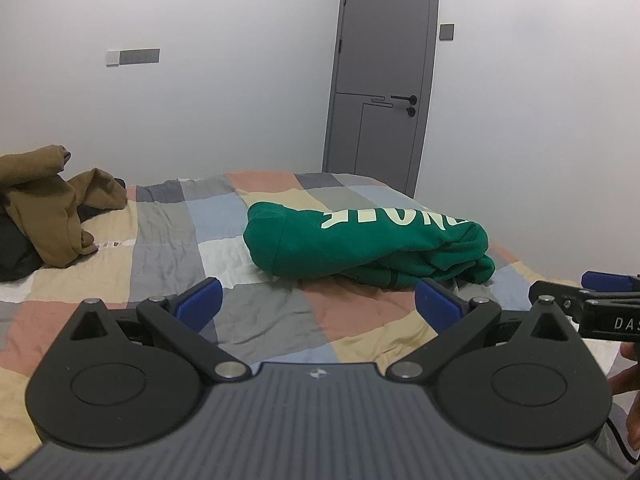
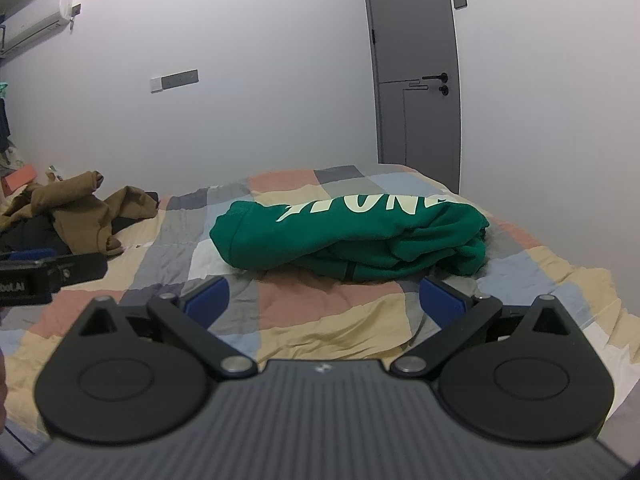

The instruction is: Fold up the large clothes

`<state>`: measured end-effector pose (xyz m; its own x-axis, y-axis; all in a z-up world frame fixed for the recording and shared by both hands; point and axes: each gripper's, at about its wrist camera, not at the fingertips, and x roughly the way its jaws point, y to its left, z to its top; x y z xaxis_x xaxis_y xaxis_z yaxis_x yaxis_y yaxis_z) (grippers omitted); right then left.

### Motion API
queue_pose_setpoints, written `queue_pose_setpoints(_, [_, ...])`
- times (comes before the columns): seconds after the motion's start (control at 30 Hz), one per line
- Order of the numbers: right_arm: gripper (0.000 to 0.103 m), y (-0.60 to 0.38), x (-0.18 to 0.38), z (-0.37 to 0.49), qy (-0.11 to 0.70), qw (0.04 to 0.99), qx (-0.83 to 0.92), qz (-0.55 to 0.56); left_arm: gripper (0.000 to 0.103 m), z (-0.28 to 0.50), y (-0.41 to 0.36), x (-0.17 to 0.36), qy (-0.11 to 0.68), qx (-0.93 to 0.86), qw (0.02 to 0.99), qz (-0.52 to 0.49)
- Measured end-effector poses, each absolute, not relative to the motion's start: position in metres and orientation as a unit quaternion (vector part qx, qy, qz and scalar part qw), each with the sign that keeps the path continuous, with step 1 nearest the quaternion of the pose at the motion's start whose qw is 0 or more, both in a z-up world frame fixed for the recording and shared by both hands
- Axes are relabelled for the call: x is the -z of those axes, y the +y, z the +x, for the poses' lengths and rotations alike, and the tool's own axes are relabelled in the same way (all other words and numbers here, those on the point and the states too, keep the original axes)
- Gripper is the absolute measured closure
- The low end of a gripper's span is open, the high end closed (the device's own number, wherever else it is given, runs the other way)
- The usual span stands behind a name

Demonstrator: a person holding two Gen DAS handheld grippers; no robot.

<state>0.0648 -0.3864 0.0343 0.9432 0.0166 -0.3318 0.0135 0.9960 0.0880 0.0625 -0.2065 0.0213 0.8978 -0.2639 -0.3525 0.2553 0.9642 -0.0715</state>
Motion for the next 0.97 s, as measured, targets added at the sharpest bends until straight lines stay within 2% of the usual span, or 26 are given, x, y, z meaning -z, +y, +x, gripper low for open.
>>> queue_pose_setpoints(0.97, [0.000,-0.381,-0.036,0.056,0.164,0.986,0.005,0.043,0.000,0.052,-0.213,-0.026,0.175,0.138,0.975,-0.022])
